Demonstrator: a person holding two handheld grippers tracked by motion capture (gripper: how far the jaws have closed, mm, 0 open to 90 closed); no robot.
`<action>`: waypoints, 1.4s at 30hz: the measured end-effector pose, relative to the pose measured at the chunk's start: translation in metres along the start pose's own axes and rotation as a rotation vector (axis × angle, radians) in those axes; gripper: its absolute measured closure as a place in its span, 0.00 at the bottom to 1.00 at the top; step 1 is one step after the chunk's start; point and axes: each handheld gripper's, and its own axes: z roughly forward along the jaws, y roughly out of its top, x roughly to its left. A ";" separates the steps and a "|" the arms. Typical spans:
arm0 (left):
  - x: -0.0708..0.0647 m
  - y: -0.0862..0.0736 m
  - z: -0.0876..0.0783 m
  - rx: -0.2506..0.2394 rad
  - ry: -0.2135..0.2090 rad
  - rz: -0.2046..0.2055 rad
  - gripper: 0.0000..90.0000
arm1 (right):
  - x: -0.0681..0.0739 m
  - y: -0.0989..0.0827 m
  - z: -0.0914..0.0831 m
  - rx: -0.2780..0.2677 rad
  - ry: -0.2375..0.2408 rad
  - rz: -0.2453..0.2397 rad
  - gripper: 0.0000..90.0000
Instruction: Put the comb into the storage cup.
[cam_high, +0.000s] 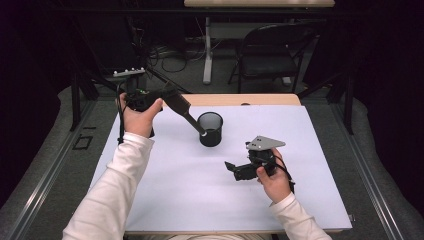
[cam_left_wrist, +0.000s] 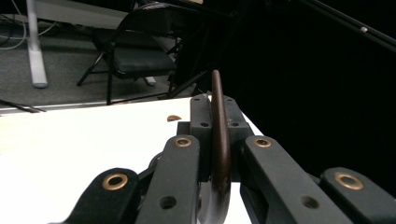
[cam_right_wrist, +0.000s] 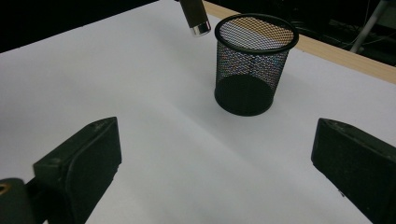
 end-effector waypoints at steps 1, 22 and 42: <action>0.000 0.000 0.000 0.000 0.000 0.000 0.97 | 0.000 0.000 0.000 0.000 0.000 0.000 0.01; -0.010 0.026 0.030 0.012 0.072 0.016 0.97 | -0.001 0.001 -0.001 -0.010 -0.061 -0.001 0.00; -0.013 0.021 0.066 0.035 0.147 0.004 0.97 | -0.002 0.001 -0.002 -0.020 -0.064 0.006 0.00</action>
